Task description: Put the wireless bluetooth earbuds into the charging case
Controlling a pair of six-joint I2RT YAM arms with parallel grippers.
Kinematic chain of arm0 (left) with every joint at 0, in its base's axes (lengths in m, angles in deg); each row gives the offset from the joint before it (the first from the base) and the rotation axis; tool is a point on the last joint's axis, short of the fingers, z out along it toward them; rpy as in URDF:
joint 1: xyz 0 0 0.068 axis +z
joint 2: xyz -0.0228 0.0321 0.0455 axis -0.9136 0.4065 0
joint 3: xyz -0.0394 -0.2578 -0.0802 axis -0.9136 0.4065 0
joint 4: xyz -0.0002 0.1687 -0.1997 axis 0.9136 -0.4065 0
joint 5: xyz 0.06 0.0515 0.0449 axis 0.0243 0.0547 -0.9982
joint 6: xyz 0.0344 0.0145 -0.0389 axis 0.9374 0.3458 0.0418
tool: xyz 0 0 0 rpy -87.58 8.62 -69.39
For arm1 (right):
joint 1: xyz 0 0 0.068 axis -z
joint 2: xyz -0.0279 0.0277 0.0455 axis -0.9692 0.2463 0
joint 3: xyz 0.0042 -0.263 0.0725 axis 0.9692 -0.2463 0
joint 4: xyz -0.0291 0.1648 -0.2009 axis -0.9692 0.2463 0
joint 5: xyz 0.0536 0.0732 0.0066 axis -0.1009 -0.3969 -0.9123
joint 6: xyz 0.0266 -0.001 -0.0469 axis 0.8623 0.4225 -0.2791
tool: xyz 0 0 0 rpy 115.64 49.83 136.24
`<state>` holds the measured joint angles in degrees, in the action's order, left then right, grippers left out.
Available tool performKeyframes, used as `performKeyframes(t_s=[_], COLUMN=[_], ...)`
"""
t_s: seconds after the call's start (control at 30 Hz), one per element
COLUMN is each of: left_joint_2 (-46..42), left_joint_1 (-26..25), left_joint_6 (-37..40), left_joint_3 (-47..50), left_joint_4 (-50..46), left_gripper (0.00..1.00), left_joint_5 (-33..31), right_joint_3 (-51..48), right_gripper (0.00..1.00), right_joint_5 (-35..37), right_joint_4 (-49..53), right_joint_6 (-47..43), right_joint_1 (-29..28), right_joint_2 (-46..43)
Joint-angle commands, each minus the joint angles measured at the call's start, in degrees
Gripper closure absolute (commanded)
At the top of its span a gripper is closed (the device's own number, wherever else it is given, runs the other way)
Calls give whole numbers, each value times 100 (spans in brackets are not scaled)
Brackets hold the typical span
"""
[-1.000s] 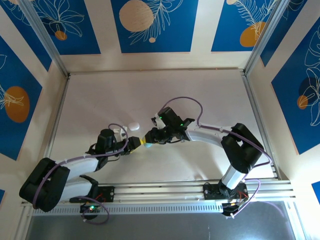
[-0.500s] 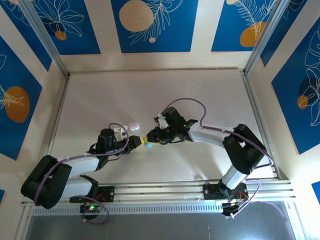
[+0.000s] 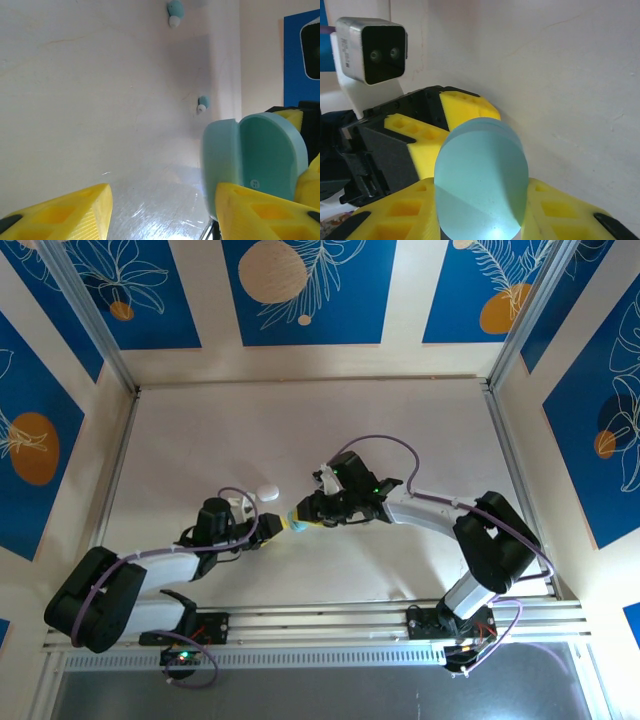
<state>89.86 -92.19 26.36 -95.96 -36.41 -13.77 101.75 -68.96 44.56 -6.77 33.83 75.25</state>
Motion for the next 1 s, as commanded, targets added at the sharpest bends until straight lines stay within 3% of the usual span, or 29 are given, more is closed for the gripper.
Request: performKeyframes(t_s=[0.0, 0.3, 0.4, 0.57, 0.97], left_joint_2=[-44, -679, -768, -561, 420], left_joint_1=[-37, -28, -34, -28, -31], left_joint_6=[227, 173, 60, -77, -446], left_joint_3=[-137, -257, -378, -410, -357], left_joint_4=[-267, -645, -619, -346, 892], left_gripper=[45, 47, 40, 35, 35], left_joint_5=[-126, 0, 194, 312, 523], right_joint_3=[-149, -255, -242, -240, -380], right_gripper=[76, 77, 77, 77, 77], right_joint_5=[-224, -189, -225, -293, -506], right_joint_4=[-121, -113, -155, -234, -430], right_joint_6=[53, 3, 20, 57, 170], right_joint_1=[68, 177, 174, 174, 170], right_joint_2=[-146, -86, -54, -59, -173])
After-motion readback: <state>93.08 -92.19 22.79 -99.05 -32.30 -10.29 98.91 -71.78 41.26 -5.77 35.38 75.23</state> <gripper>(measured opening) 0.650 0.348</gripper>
